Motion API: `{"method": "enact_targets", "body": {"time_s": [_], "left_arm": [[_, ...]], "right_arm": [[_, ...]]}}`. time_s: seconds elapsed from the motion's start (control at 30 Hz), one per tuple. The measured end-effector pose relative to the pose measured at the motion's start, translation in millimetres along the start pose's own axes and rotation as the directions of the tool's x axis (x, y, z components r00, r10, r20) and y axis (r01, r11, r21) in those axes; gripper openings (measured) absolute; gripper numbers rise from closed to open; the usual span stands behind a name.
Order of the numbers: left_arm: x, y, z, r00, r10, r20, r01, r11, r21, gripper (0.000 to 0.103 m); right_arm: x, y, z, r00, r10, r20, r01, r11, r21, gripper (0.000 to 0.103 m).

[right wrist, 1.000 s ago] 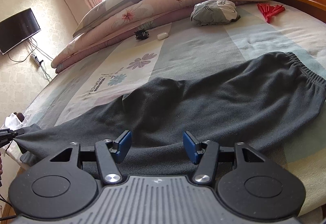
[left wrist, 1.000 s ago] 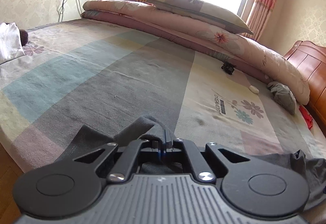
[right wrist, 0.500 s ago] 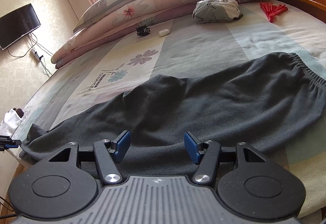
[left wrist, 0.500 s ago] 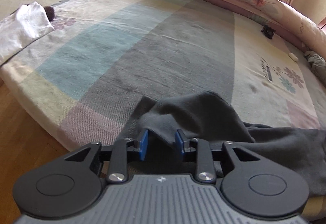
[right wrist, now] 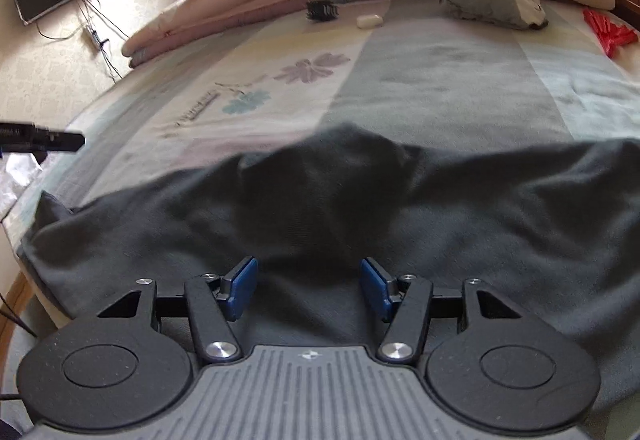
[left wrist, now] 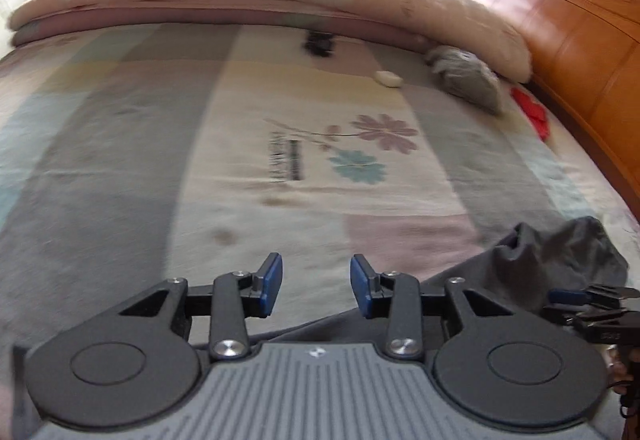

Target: Fold clothes

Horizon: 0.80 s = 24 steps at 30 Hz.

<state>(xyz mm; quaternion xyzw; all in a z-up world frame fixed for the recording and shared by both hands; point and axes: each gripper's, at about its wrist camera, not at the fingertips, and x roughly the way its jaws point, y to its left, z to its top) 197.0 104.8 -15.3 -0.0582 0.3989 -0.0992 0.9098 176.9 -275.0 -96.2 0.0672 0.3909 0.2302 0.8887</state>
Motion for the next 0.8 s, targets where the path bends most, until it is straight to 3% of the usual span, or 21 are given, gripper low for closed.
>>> {"method": "enact_targets", "body": {"time_s": [0.1, 0.17, 0.27, 0.43, 0.57, 0.8], "left_arm": [[39, -46, 15, 0.986, -0.168, -0.023, 0.169, 0.981, 0.091, 0.038], [66, -76, 21, 0.961, -0.272, -0.052, 0.277, 0.949, 0.151, 0.039], [101, -112, 24, 0.928, -0.36, -0.096, 0.373, 0.897, 0.239, 0.039], [135, -137, 9, 0.885, -0.41, -0.222, 0.459, 0.849, 0.262, 0.039], [126, -133, -6, 0.849, -0.439, -0.294, 0.51, 0.827, 0.237, 0.038], [155, -139, 10, 0.768, -0.536, -0.351, 0.604, 0.787, 0.12, 0.044]], "right_arm": [[-12, -12, -15, 0.998, 0.053, 0.03, -0.053, 0.999, -0.001, 0.056], [-18, -16, -20, 0.997, 0.067, 0.041, -0.067, 0.998, 0.002, 0.056], [-21, -21, -23, 0.995, 0.083, 0.056, -0.084, 0.996, 0.02, 0.057], [-21, -30, -23, 0.991, 0.121, 0.064, -0.126, 0.989, 0.076, 0.057], [-20, -31, -22, 0.989, 0.136, 0.062, -0.14, 0.987, 0.075, 0.057], [-20, -33, -20, 0.987, 0.147, 0.061, -0.152, 0.984, 0.092, 0.058]]}}
